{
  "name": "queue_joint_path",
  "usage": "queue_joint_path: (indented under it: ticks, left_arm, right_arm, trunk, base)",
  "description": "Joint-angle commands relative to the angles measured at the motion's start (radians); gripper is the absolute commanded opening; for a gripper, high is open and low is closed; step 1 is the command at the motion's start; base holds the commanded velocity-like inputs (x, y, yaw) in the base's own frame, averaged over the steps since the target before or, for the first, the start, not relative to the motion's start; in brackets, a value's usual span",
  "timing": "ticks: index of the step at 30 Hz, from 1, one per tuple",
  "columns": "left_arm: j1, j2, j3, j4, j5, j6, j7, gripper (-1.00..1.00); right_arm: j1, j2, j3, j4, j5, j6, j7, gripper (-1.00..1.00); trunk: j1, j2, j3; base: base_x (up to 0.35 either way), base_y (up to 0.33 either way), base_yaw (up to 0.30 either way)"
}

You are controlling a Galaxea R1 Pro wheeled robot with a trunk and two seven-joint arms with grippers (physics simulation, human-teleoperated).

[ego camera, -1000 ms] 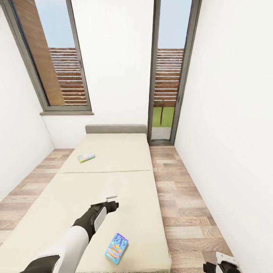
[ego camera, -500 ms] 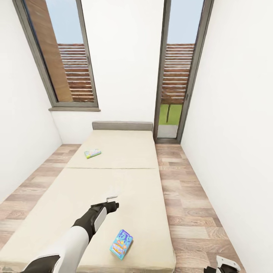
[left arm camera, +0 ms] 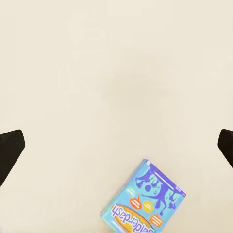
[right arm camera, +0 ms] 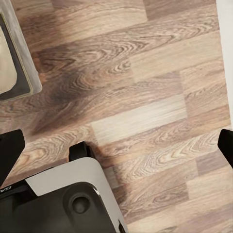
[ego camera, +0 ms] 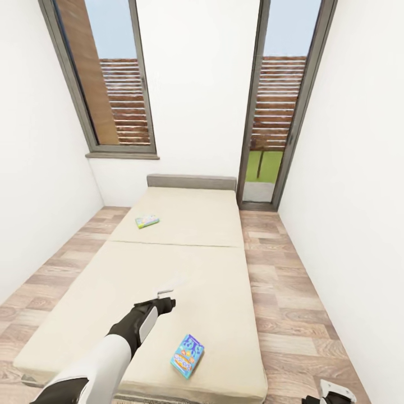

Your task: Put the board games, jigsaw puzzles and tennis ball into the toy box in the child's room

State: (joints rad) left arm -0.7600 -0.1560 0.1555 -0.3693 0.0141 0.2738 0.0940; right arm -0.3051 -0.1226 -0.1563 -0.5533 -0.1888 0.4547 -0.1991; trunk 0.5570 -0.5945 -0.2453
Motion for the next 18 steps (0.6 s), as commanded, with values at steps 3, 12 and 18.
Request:
queue_joint_path:
  ticks: [3,12,18]
  left_arm:
    - [0.000,-0.002,0.000,-0.002,0.000,0.001,0.003,1.00]
    - [-0.001,-0.003,-0.003,-0.002,-0.003,-0.004,0.003,1.00]
    - [-0.001,-0.004,-0.004,-0.002,-0.003,-0.007,0.003,1.00]
  right_arm:
    - [0.000,-0.001,0.000,-0.002,-0.011,0.004,-0.006,1.00]
    - [0.000,-0.001,0.000,-0.002,-0.011,0.004,-0.006,1.00]
    - [0.000,-0.001,-0.001,-0.002,-0.012,0.004,-0.006,1.00]
  trunk:
    - [0.000,-0.002,-0.006]
    - [0.000,-0.002,-0.021]
    - [0.000,-0.002,-0.031]
  base:
    - [0.000,0.000,0.137]
    - [0.000,0.000,0.050]
    - [0.000,0.000,-0.028]
